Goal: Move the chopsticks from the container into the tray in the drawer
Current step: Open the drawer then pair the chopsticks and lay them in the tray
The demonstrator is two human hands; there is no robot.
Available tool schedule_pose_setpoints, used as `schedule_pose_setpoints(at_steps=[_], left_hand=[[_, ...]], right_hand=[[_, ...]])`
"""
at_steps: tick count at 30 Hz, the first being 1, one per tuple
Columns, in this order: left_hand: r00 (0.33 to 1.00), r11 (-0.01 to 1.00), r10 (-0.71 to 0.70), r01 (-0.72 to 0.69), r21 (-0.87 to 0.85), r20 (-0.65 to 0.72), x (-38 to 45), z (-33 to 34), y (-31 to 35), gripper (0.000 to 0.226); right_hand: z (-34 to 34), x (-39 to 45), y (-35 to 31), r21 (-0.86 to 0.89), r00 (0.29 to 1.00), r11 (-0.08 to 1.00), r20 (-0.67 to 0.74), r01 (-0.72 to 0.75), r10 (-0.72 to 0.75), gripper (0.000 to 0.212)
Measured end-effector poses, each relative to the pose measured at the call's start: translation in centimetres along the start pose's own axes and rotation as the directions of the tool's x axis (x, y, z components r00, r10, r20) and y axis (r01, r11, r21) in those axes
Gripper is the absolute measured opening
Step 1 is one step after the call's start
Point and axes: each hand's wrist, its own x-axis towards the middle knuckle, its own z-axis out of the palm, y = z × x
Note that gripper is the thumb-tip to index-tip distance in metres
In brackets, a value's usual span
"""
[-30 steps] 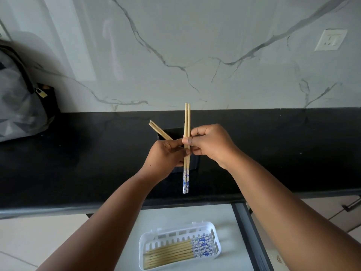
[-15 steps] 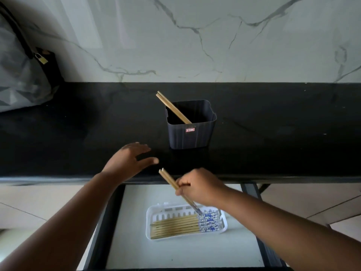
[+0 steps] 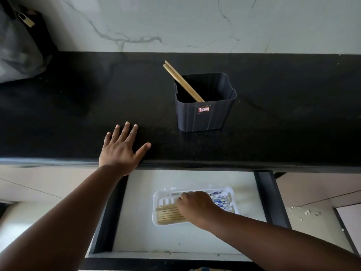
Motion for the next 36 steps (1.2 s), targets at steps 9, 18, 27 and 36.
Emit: schedule_pose_setpoints(at_steps=[9,18,27,36], left_hand=[[0.999,1.000,-0.010,0.009,-0.027,-0.036,0.2,0.3,-0.3,0.089],[0.999,1.000,-0.004,0.003,-0.025,-0.050,0.1,0.5,-0.5,0.087],[0.999,1.000,0.000,-0.001,-0.018,-0.045,0.2,0.6,-0.6,0.088],[1.000,1.000,0.003,-0.004,-0.017,-0.018,0.1,0.5,-0.7,0.089]], right_hand=[[2.3,2.0,1.9,0.023,0.989,0.988,0.010,-0.150,0.150,0.028],[3.0,3.2,2.0,0.077,0.984,0.982,0.061,-0.172,0.167,0.025],[3.5,2.7,1.8,0.088,0.967,0.964,0.057,-0.251,0.247,0.026],[-0.5,0.0,3.1,0.183,0.964,0.947,0.077,-0.264,0.254,0.021]])
